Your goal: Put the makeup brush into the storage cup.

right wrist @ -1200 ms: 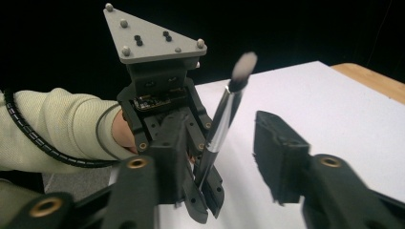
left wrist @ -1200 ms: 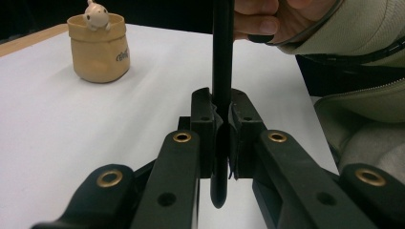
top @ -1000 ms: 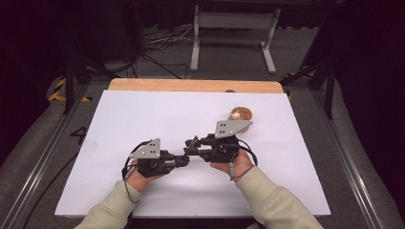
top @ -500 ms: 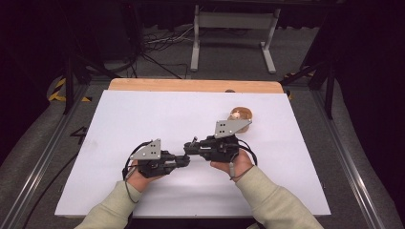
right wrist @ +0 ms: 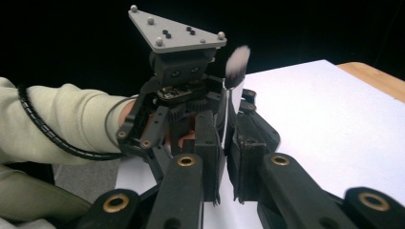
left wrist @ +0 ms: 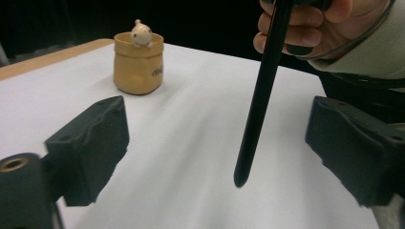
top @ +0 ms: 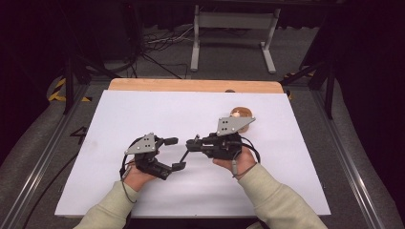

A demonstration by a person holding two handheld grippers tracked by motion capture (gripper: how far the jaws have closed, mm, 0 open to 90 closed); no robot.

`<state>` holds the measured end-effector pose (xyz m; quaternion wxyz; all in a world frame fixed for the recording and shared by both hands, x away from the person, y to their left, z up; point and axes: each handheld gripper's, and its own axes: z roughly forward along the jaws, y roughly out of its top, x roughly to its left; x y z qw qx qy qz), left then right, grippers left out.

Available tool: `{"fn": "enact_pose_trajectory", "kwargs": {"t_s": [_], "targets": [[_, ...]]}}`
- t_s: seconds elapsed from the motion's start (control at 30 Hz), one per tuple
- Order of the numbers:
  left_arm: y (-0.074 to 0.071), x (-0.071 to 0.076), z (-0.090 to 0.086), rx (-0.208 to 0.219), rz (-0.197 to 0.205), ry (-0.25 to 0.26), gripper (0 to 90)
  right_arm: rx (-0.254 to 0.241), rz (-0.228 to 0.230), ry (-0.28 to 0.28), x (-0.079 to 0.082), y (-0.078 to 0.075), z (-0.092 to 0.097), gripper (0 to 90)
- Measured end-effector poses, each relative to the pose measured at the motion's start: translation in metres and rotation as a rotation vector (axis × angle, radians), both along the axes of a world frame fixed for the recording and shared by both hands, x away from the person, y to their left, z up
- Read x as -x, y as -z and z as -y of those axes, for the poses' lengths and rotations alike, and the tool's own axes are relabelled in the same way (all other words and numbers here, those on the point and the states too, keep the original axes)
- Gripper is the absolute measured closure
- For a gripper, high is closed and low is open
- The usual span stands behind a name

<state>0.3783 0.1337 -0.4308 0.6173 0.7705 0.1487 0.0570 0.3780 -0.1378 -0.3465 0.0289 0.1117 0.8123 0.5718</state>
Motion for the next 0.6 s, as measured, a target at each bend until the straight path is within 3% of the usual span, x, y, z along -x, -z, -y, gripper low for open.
{"fn": "enact_pose_trajectory", "kwargs": {"t_s": [0.27,0.6], "targets": [[0.001,0.000,-0.012,0.018,-0.018,-0.051,2.2,0.009,0.035,0.064,-0.005,-0.013,0.011,83.2],[0.003,0.001,-0.022,-0.011,-0.010,-0.135,1.2,0.047,0.065,0.177,-0.010,-0.026,0.023,83.2]]}}
